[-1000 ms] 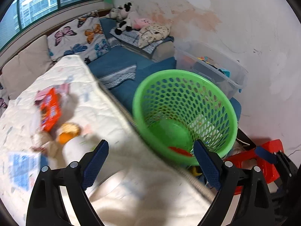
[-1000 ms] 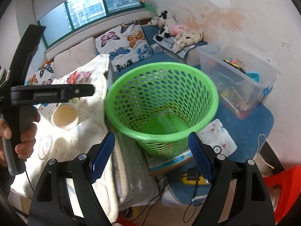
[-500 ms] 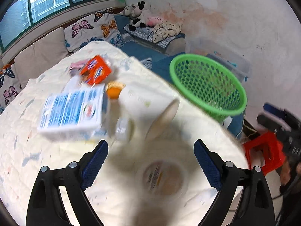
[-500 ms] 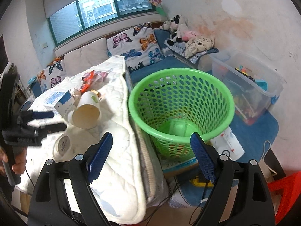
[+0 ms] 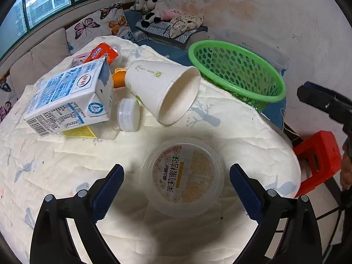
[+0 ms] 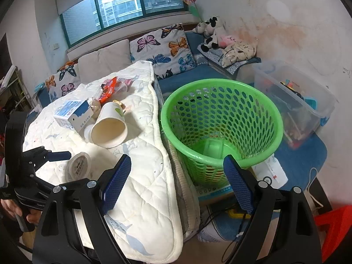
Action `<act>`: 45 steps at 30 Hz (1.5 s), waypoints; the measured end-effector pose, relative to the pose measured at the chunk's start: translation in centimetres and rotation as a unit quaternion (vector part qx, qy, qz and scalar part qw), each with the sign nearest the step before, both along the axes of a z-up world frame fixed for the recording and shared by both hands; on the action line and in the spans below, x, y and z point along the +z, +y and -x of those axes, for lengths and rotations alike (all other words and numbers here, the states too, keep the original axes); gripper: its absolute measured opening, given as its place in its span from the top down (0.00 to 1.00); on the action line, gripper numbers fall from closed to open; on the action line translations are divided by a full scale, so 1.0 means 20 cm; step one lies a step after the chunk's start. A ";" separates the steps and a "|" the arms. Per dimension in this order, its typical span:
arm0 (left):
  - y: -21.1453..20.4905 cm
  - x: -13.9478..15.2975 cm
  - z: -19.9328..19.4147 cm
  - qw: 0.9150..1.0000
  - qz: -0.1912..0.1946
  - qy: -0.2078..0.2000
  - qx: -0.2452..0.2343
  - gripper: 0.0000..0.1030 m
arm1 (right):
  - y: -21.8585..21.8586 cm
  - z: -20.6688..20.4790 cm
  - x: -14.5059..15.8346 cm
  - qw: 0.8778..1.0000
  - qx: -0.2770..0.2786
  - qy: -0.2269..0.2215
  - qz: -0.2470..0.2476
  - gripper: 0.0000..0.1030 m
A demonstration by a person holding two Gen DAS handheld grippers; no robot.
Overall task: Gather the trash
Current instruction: 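Grasp the round jelly cup with the left gripper while the right gripper grasps the white paper cup, then drop the white paper cup into the green basket with the right gripper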
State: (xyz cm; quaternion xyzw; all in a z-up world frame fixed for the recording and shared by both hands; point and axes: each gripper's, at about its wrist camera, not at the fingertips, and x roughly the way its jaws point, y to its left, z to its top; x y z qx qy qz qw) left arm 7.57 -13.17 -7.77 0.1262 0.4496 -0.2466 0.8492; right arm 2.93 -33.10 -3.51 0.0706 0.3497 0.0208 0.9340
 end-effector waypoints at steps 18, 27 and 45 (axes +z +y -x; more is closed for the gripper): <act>0.20 0.12 0.05 0.998 0.032 -0.019 0.046 0.36 | 0.19 -0.25 0.05 0.995 0.089 0.022 -0.040 0.17; 0.37 0.21 0.04 0.995 0.041 -0.037 0.085 0.36 | 0.39 -0.48 0.04 0.987 0.145 0.051 -0.042 0.20; 0.47 0.22 0.04 0.993 0.052 -0.037 0.101 0.36 | 0.57 -0.78 -0.12 0.977 0.179 0.112 -0.016 0.28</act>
